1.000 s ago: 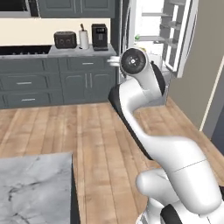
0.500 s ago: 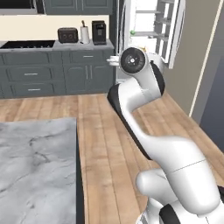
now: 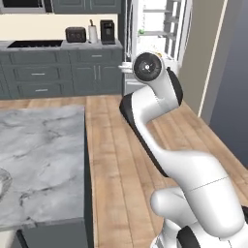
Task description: Take the cheese, steak, and corn from the fridge and place them on the plate on the dining counter to create an appetizer plate.
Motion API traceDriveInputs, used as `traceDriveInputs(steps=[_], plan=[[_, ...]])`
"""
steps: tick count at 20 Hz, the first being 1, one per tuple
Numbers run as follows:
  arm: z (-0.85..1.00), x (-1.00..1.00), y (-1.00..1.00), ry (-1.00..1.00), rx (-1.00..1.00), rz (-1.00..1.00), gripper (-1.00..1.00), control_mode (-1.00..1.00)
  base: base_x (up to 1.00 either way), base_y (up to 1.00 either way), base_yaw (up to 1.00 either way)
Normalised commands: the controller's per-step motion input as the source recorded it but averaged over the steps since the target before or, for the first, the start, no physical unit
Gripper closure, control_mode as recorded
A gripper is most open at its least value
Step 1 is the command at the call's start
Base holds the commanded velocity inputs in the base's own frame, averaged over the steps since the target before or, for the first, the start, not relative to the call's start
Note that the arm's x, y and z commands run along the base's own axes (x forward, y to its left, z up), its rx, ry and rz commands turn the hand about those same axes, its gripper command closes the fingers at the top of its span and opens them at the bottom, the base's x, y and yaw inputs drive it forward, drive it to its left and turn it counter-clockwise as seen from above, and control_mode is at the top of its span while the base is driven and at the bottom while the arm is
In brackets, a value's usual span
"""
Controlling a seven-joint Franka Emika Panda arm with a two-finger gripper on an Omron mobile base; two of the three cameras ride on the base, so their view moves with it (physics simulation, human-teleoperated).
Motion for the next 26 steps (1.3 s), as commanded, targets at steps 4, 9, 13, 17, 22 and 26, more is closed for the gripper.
traceDriveInputs(steps=[4,9,13,17,22,26], plan=[[0.0,0.0,0.0,0.0,0.0,0.0,1.0,1.0,-1.0,0.12,0.0],[0.0,0.0,0.0,0.0,0.0,0.0,1.0,1.0,-1.0,0.35,0.0],[0.0,0.0,0.0,0.0,0.0,0.0,1.0,1.0,-0.97,0.93,0.0],[0.0,0.0,0.0,0.0,0.0,0.0,1.0,1.0,-0.52,1.0,0.0],[0.0,0.0,0.0,0.0,0.0,0.0,1.0,1.0,-0.04,1.0,0.0],[0.0,0.0,0.0,0.0,0.0,0.0,1.0,1.0,0.23,1.0,-0.02]])
